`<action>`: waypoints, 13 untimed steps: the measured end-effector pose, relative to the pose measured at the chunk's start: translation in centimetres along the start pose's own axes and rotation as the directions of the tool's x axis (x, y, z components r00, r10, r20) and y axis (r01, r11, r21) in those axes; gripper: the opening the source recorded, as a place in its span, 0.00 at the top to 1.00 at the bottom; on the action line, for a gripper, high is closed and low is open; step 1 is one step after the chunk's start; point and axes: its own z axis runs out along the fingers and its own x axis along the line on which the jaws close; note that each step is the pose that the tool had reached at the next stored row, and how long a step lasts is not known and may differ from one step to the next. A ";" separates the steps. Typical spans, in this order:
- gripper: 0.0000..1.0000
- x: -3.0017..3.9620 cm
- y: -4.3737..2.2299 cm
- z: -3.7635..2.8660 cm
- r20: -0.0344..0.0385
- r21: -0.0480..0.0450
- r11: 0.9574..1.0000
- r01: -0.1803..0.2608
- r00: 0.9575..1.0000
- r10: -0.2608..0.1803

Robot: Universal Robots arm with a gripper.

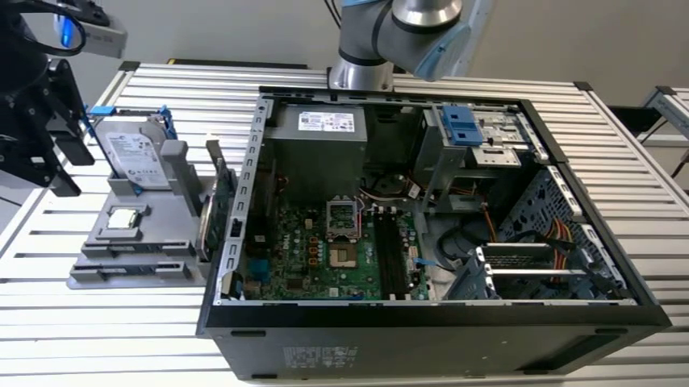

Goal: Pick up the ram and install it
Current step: 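Pick up the ram and move it above insertion slot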

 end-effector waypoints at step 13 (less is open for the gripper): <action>0.00 0.03 -0.01 0.60 0.000 0.000 1.000 0.000 1.000 0.000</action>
